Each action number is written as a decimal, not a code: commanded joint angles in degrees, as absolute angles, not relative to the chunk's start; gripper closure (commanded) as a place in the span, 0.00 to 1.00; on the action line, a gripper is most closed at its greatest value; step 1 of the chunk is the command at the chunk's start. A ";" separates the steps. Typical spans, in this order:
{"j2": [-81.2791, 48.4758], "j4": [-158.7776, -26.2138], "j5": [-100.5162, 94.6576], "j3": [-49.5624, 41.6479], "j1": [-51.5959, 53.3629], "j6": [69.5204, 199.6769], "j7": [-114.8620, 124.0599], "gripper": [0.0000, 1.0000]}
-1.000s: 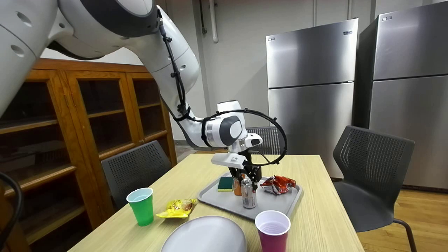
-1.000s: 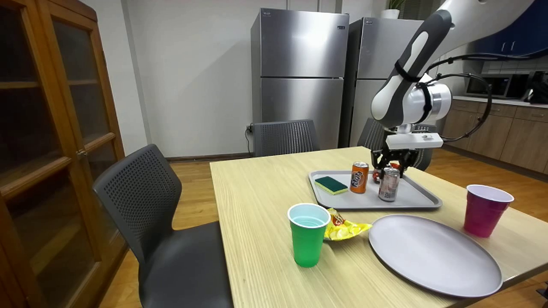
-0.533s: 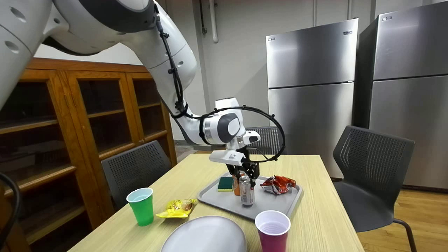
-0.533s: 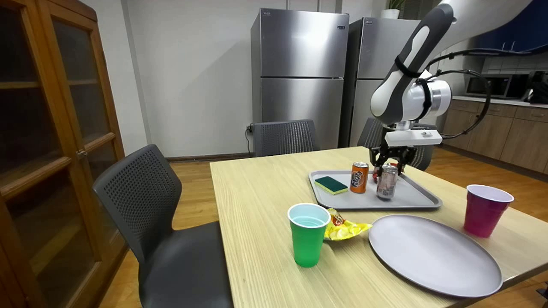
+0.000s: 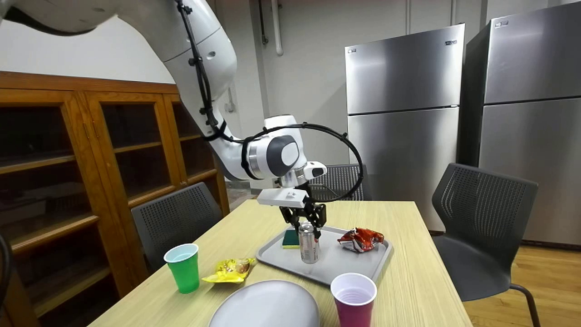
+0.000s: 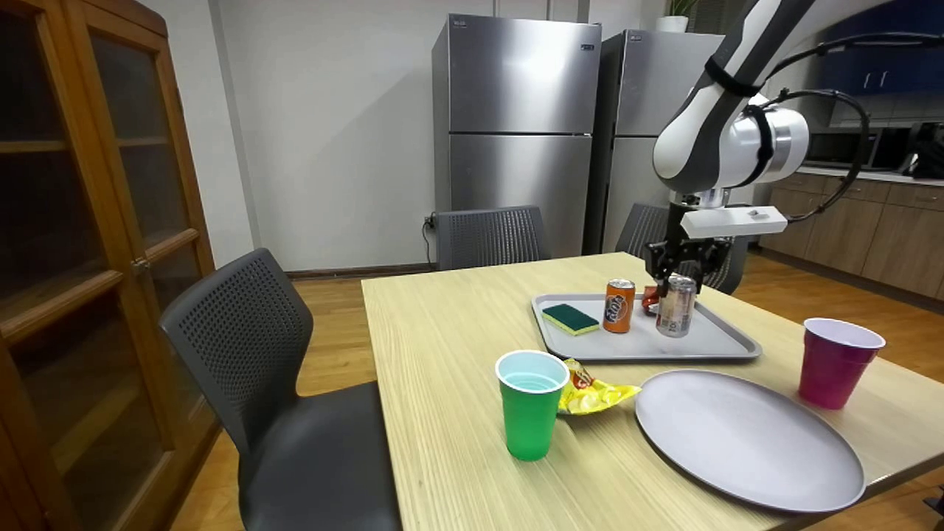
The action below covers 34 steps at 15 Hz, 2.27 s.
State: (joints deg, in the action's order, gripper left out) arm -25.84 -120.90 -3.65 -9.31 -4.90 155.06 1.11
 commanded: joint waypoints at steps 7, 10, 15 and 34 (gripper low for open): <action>-16.19 -136.61 -9.84 -8.17 -4.58 160.37 -4.53 0.62; -13.36 -140.12 -7.20 -5.46 -6.31 159.76 -8.58 0.62; -11.29 -142.98 -8.09 -5.72 -5.49 159.45 -9.10 0.62; -15.39 -144.24 -11.21 -7.50 -4.98 164.48 -8.09 0.62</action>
